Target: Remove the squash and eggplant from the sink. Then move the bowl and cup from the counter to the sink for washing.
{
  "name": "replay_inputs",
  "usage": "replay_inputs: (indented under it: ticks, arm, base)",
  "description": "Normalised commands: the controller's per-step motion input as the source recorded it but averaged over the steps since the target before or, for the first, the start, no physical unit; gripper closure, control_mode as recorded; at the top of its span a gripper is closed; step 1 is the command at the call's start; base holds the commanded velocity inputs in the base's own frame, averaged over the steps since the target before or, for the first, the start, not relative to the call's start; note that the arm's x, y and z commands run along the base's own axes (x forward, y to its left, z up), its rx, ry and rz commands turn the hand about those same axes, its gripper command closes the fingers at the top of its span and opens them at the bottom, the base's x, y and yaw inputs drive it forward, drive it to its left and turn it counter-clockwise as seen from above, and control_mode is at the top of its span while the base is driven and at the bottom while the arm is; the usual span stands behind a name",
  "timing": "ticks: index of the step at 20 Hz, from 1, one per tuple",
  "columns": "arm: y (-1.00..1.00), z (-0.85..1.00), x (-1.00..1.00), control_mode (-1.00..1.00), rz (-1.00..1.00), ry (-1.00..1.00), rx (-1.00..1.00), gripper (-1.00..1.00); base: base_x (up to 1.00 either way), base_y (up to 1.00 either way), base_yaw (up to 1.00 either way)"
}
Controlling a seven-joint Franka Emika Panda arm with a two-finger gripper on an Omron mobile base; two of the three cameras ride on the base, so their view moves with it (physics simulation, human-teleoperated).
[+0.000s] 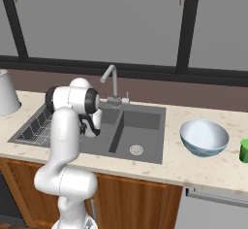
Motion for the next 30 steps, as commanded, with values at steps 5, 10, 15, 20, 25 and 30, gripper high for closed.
replay_inputs:
  ticks: [5,10,15,20,25,30]
  arm:
    - [0.00,0.03,-0.06,-1.00,0.00,0.00,0.00,-1.00]
    - [0.01,0.01,-0.08,-1.00,0.00,0.01,0.01,-1.00]
    - [0.03,0.01,-0.14,-1.00,0.00,0.03,0.05,-1.00]
    - [0.04,0.00,-0.07,-1.00,0.00,0.05,0.02,-1.00]
    - [0.05,-0.02,0.00,-1.00,0.00,0.03,0.00,-1.00]
    - [0.03,-0.02,0.06,-1.00,0.00,0.01,0.00,-1.00]
  base:
    - [0.00,0.00,0.00]
    - [0.00,0.00,0.00]
    - [0.00,0.00,0.00]
    - [0.00,0.00,0.00]
    - [0.00,0.00,0.00]
    - [0.00,0.00,0.00]
